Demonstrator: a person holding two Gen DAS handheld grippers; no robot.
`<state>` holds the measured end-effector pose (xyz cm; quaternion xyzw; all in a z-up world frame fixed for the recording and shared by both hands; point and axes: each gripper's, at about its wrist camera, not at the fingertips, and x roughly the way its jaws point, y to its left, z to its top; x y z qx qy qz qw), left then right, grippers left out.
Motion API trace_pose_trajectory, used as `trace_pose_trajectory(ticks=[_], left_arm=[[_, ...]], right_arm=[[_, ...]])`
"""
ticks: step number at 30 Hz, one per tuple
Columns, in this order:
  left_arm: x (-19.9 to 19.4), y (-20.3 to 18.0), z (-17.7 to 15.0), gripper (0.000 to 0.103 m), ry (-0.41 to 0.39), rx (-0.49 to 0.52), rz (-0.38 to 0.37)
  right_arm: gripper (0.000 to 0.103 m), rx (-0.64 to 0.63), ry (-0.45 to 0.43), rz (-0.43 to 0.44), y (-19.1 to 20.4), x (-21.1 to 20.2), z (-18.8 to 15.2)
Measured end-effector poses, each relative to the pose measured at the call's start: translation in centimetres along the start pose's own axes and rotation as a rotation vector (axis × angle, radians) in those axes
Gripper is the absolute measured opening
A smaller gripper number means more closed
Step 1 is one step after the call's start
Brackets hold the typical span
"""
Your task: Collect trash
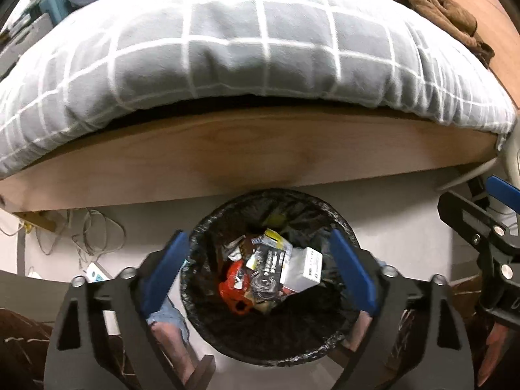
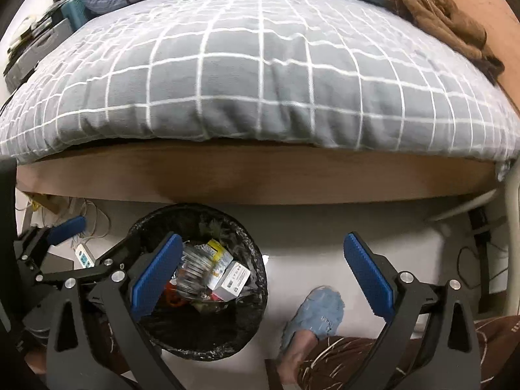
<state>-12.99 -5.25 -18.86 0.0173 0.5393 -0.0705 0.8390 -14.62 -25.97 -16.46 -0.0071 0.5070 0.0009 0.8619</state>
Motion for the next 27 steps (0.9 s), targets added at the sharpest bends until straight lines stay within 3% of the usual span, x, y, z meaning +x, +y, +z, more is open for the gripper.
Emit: trace_pose_trajectory(ticks=[2, 8, 18, 27], left_arm=[[-0.8, 0.6, 0.4, 0.097, -0.021, -0.014, 0.016], [-4.8, 2.2, 1.7, 0.097, -0.087, -0.054, 0.027], [-16.0, 3.6, 3.6, 0.097, -0.254, -0.072, 0.05], [-21.9, 3.8, 2.3, 0.097, -0.31, -0.073, 0.026]], right_arm=[[0.095, 0.002, -0.014, 0.003, 0.2, -0.5, 0.2], [0.095, -0.009, -0.072, 0.03, 0.5, -3.6, 1.6], [0.095, -0.008, -0.231, 0.03, 0.6, -13.7, 4.5], [0.095, -0.006, -0.298, 0.011, 1.0, -19.8, 3.2]])
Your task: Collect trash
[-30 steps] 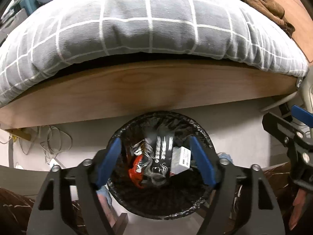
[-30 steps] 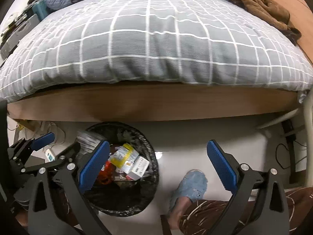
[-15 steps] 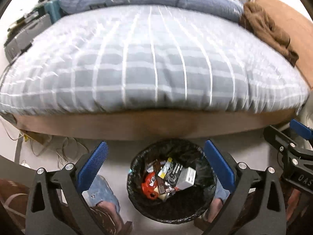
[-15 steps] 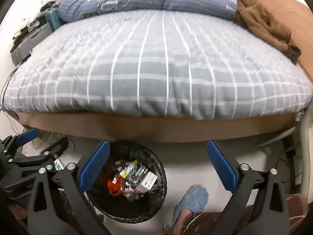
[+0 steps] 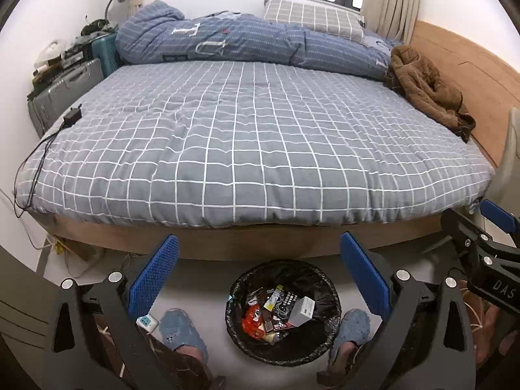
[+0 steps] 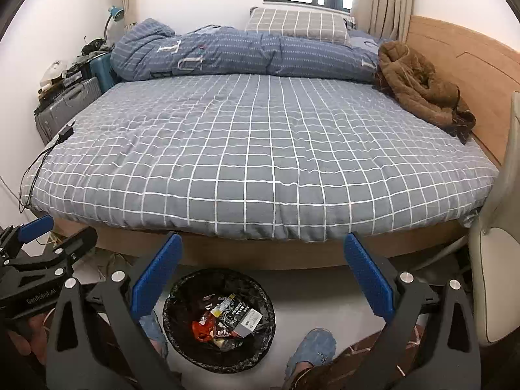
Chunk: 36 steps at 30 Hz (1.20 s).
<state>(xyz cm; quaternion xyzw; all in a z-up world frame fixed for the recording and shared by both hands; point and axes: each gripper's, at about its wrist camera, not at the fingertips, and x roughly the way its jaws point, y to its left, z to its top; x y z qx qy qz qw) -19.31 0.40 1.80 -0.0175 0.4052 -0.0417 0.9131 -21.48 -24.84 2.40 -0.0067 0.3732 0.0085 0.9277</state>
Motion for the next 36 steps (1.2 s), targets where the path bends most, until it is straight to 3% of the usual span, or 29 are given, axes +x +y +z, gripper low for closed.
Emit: trace_pose_trajectory(ticks=[20, 36], left_arm=[[-1.9, -0.6, -0.4, 0.097, -0.002, 0.008, -0.012], [-1.8, -0.3, -0.2, 0.097, -0.014, 0.007, 0.027]], right_arm=[[0.096, 0.012, 0.002, -0.01, 0.0, -1.3, -0.3], [0.095, 0.029, 0.012, -0.014, 0.1, -1.0, -0.4]])
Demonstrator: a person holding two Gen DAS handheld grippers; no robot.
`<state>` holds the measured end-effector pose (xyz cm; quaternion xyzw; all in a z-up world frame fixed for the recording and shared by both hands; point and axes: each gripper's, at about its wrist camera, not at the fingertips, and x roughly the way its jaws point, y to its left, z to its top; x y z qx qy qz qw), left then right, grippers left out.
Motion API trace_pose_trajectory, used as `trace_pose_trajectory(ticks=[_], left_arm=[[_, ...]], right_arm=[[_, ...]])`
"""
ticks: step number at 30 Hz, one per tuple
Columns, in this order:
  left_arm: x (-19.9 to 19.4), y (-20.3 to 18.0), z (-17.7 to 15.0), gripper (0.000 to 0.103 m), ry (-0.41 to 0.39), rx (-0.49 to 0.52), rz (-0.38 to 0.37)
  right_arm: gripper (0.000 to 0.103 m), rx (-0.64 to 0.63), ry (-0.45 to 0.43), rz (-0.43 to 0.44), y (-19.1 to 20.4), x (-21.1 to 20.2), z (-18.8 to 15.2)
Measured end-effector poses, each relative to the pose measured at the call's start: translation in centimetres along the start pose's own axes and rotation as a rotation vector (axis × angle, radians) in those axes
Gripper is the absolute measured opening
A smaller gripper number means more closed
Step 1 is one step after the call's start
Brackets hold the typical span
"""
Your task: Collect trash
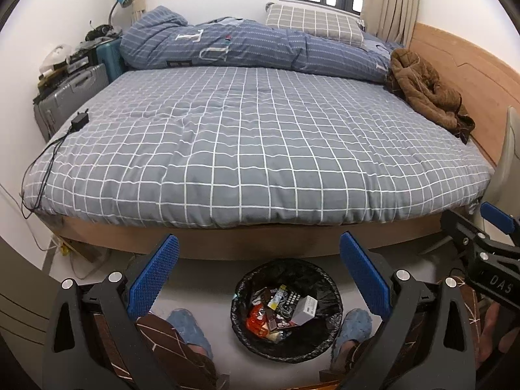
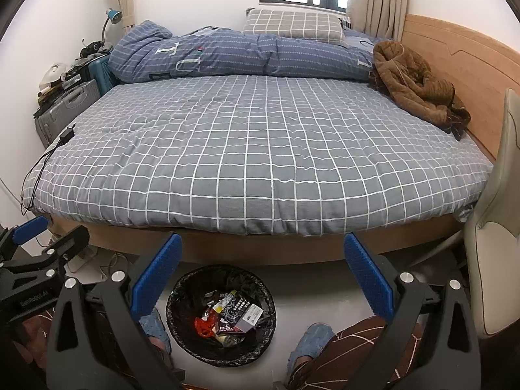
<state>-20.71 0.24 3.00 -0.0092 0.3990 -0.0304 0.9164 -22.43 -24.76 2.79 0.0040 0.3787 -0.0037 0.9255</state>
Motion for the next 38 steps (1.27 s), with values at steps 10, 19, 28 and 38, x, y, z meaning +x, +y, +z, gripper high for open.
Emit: trace_pose_trajectory(ticks=[10, 19, 28, 38], left_arm=[[0.5, 0.1, 0.0, 0.097, 0.018, -0.007, 0.004], [0.8, 0.1, -0.1, 0.097, 0.017, -0.003, 0.025], [0.7, -0.5, -0.1, 0.097, 0.001, 0.007, 0.015], [1.1, -0.7, -0.3, 0.097, 0.02, 0.012, -0.018]], right_arm=[[0.095, -0.003, 0.006, 0.005, 0.0, 0.1, 0.0], [0.095, -0.015, 0.015, 0.006, 0.4, 0.5, -0.2], [0.095, -0.015, 0.013, 0.004, 0.5, 0.4, -0.1], [0.096, -0.022, 0.008, 0.008, 0.7, 0.2, -0.1]])
